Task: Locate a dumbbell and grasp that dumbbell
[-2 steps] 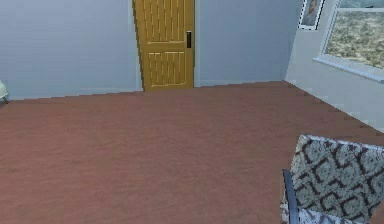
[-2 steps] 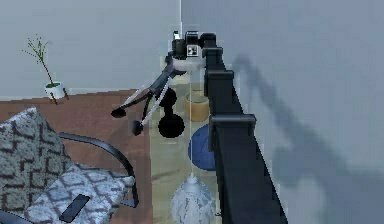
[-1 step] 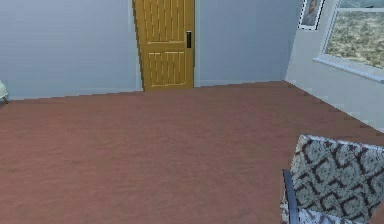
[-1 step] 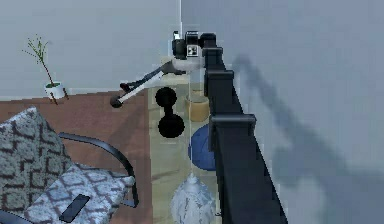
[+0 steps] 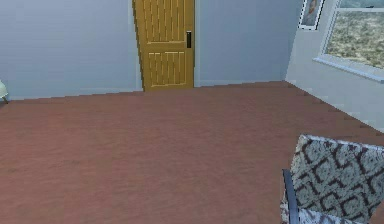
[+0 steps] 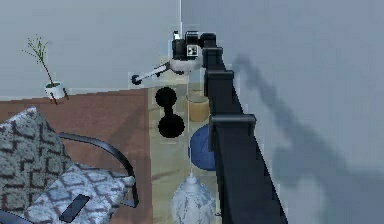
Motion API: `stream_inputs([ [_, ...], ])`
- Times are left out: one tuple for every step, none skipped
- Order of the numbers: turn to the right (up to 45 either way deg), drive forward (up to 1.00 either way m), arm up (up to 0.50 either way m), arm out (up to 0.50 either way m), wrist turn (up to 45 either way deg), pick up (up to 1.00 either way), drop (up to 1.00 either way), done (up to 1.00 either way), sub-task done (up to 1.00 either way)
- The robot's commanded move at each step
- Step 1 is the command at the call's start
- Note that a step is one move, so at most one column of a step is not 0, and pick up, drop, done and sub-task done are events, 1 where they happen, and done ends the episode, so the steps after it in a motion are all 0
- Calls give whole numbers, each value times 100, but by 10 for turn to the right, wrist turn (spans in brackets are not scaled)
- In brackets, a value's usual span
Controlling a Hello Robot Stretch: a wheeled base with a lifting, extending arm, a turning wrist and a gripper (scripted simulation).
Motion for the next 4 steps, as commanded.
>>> stream_inputs([
  [0, 0, 0, 0, 30, 0, 0, 0, 0],
  [0, 0, -30, 0, 0, 0, 0, 0, 0],
  [0, 0, 0, 0, 0, 100, 0, 0, 0],
  [0, 0, 10, 0, 0, 0, 0, 0, 0],
])
